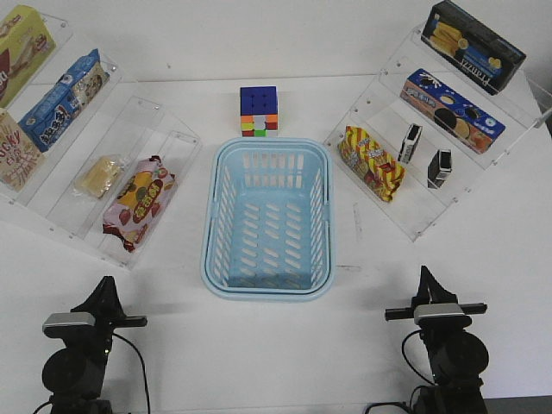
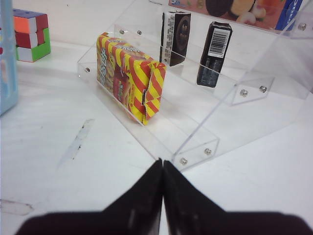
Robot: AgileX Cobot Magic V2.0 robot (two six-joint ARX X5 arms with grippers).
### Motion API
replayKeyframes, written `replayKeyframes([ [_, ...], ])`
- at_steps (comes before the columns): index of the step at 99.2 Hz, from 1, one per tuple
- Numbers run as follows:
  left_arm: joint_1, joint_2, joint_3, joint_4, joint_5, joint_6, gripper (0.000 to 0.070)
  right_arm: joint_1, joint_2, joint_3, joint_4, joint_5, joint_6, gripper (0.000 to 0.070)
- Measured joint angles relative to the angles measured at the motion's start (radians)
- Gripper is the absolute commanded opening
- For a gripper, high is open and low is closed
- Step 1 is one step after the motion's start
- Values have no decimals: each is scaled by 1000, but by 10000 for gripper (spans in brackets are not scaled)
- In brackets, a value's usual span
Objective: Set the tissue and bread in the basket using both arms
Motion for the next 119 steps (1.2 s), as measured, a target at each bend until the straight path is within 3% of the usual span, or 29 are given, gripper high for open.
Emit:
replayKeyframes([
  [87,0,0,0,0,0,0,1,0,0,0,6,-5,10,0],
  [105,0,0,0,0,0,0,1,0,0,0,56,-53,185,0],
  [119,0,0,0,0,0,0,1,0,8,58,9,-9,363,0],
])
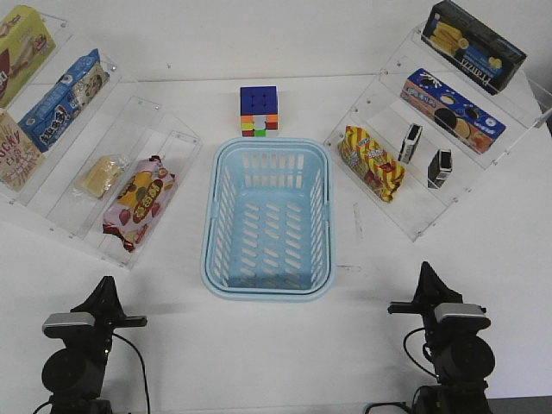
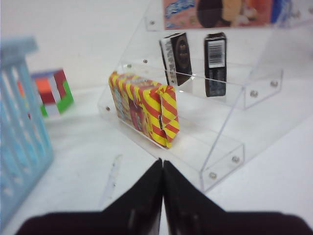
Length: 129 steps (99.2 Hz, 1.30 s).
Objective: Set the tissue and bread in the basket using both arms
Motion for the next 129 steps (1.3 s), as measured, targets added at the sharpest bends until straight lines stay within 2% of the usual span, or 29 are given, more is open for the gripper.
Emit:
replayKeyframes([
  [10,0,0,0,0,0,0,1,0,77,129,-81,59,74,0],
  [24,0,0,0,0,0,0,1,-1,294,301,-156,69,79,2],
  [28,0,0,0,0,0,0,1,-1,371,341,-166,67,64,61],
  [34,0,0,0,0,0,0,1,-1,483,403,-176,62,34,257],
  [37,0,0,0,0,0,0,1,-1,538,436,-179,62,19,321],
  [49,0,0,0,0,0,0,1,-1,743,580,-186,61,-32,335],
  [57,0,0,0,0,0,0,1,-11,865,676,-188,61,-68,375],
  [89,0,0,0,0,0,0,1,-101,1275,1008,-198,64,-129,374],
  [111,0,0,0,0,0,0,1,-146,1445,1072,-156,60,-148,368],
  [116,0,0,0,0,0,0,1,-152,1475,1073,-156,59,-149,300],
  [119,0,0,0,0,0,0,1,-152,1491,1073,-156,57,-149,203],
  [124,0,0,0,0,0,0,1,-152,1511,1073,-155,56,-149,4],
  [129,0,0,0,0,0,0,1,-151,1519,1073,-151,48,-156,5],
])
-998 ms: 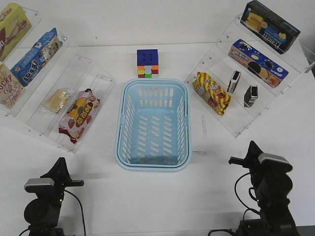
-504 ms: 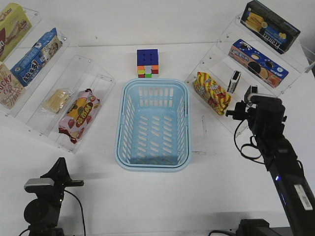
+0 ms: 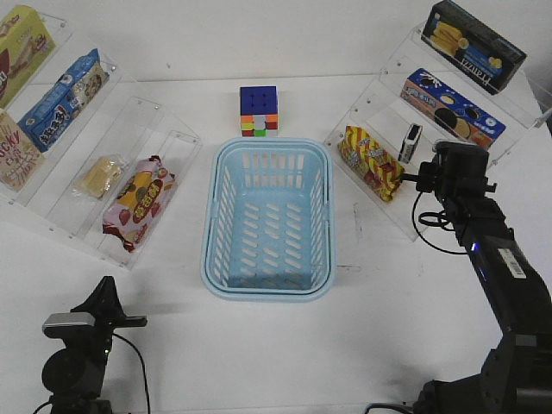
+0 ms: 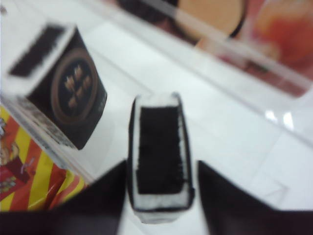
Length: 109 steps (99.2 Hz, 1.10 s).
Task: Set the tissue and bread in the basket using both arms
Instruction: 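Reach the right gripper to the small black box on the shelf and grasp it, then carry the black box with the right gripper over the basket and release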
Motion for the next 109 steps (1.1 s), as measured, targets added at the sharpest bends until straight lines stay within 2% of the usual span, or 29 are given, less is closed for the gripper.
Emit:
replayKeyframes([
  [20,0,0,0,0,0,0,1,1,-56,14,8,-17,-33,5],
  [32,0,0,0,0,0,0,1,9,-194,18,-17,-97,-23,4],
  [39,0,0,0,0,0,0,1,36,-288,24,-32,-183,-1,4],
  [55,0,0,0,0,0,0,1,178,-385,43,-43,-505,39,4],
  [60,0,0,0,0,0,0,1,244,-380,43,-68,-562,43,4],
  [71,0,0,0,0,0,0,1,413,-322,40,-129,-526,24,12],
  [74,0,0,0,0,0,0,1,457,-304,38,-137,-506,12,39],
  [87,0,0,0,10,0,-3,1,620,-224,35,-134,-432,-35,372],
  [95,0,0,0,33,0,-30,1,621,-220,35,-110,-428,-37,367],
  [99,0,0,0,34,0,-58,1,616,-223,35,-95,-424,-37,339],
  [104,0,0,0,31,0,-104,1,603,-237,35,-89,-397,-37,264],
  [109,0,0,0,31,0,-163,1,583,-261,35,-90,-369,-37,129],
])
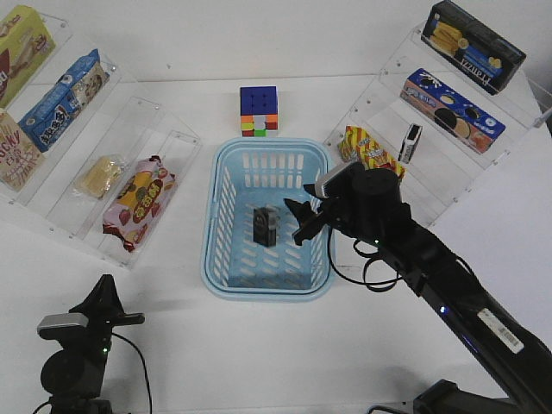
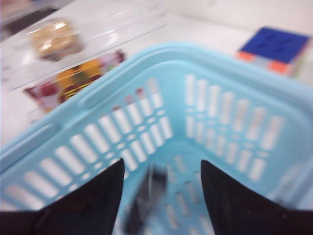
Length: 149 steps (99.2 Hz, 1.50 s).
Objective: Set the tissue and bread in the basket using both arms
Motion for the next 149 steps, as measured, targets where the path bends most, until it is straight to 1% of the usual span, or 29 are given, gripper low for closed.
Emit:
replayKeyframes([
  [3,0,0,0,0,0,-39,1,-16,-22,0,-2,22,0,22],
  [4,0,0,0,0,1,-52,1,-21,-31,0,-3,28,0,0],
  [14,0,0,2,0,5,-183,1,-94,-140,0,-34,96,0,1],
  [18,0,0,9,-4,23,-216,1,-122,-185,0,-48,123,0,1],
  [27,0,9,61,-32,57,-257,1,-150,-291,-43,-15,164,0,1],
  [35,0,39,149,-67,58,-261,1,-153,-396,-151,62,173,0,1],
  [42,0,95,244,-105,55,-233,1,-158,-488,-286,154,176,0,1],
  [49,0,178,338,-158,53,-167,1,-158,-575,-430,254,194,0,1],
  [56,0,285,431,-216,46,-68,1,-158,-632,-542,320,200,6,1],
  [62,0,387,505,-251,42,33,4,-163,-654,-592,322,201,26,1],
  [64,0,421,528,-259,39,66,15,-163,-654,-597,315,201,32,1],
  [66,0,456,552,-265,35,102,44,-163,-654,-598,308,201,40,1],
  [68,0,491,575,-268,35,138,97,-163,-653,-598,307,200,47,1],
  [71,0,541,609,-270,33,190,213,-162,-647,-598,309,200,54,1],
  [75,0,608,650,-269,32,258,393,-162,-645,-598,308,199,58,1],
  [79,0,671,688,-269,31,322,543,-162,-645,-598,308,199,64,1],
  [81,0,702,705,-267,28,353,588,-162,-645,-598,310,199,66,1],
  [84,0,748,728,-261,24,394,614,-162,-646,-598,313,199,68,1],
  [90,0,830,770,-259,11,461,611,-162,-647,-598,314,199,73,1],
  [98,0,921,825,-258,-12,531,611,-162,-647,-598,314,199,75,1],
  [112,0,1067,919,-214,-97,635,609,-161,-647,-598,314,199,77,1],
  [122,1,1168,968,-202,-170,689,609,-161,-647,-598,314,199,77,1],
  [131,14,1252,1002,-191,-183,714,588,-161,-647,-598,313,199,77,1],
  [138,24,1303,1017,-179,-185,723,496,-161,-647,-598,314,199,79,1],
  [142,31,1328,1027,-181,-185,729,426,-161,-647,-598,314,199,79,1],
  [145,35,1344,1033,-180,-186,730,353,-161,-647,-598,314,199,79,1],
  [149,40,1363,1044,-180,-187,735,220,-161,-647,-598,313,199,79,1],
])
